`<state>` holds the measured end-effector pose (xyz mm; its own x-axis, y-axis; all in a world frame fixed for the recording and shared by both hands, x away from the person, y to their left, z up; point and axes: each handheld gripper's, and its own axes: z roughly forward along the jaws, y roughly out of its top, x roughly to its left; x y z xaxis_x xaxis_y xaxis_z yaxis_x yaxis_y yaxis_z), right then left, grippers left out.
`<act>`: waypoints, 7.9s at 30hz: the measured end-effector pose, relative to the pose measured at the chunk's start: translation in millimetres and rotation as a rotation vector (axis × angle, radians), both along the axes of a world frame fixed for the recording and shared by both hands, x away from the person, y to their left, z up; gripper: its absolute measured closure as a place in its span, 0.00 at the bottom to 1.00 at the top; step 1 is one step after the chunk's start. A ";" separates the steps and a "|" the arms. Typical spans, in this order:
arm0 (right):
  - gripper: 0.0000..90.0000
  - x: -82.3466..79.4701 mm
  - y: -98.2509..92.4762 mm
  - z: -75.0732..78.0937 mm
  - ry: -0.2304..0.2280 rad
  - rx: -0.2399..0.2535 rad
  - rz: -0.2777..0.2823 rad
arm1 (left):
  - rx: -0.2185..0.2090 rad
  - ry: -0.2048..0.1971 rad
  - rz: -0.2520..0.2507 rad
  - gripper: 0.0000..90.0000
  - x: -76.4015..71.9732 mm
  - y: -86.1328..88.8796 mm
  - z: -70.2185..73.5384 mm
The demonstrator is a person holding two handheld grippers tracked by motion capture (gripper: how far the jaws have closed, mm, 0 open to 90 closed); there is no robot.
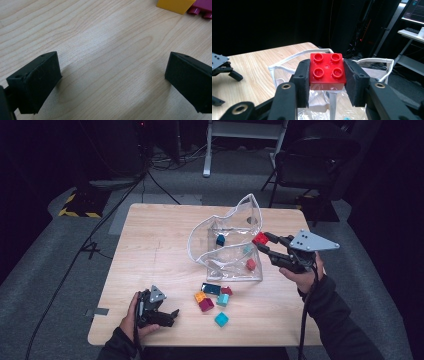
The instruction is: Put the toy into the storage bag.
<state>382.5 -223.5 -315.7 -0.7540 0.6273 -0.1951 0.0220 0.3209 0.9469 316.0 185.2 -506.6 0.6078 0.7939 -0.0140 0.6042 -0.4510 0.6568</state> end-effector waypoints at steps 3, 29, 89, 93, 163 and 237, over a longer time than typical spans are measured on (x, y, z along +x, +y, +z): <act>0.66 3.6 3.1 1.1 0.000 -0.001 -0.002 | 0.000 0.000 0.000 0.01 0.0 0.0 0.0; 0.66 50.4 36.1 9.9 0.049 -0.035 -0.063 | 0.000 0.000 0.000 0.01 0.0 0.0 0.0; 0.39 -27.6 4.5 -75.8 0.095 -0.123 0.032 | 0.001 -0.001 0.003 0.01 -0.4 0.0 0.0; 0.40 -38.0 10.5 -92.0 0.113 -0.140 0.080 | -0.001 -0.005 0.008 0.01 -0.7 0.0 -0.2; 0.66 -38.5 16.0 -124.3 0.190 -0.100 0.172 | -0.003 0.000 0.003 0.00 0.0 0.2 -0.2; 0.66 30.6 25.2 5.4 0.007 0.010 -0.004 | -0.002 0.000 0.017 0.01 -1.9 0.6 -0.1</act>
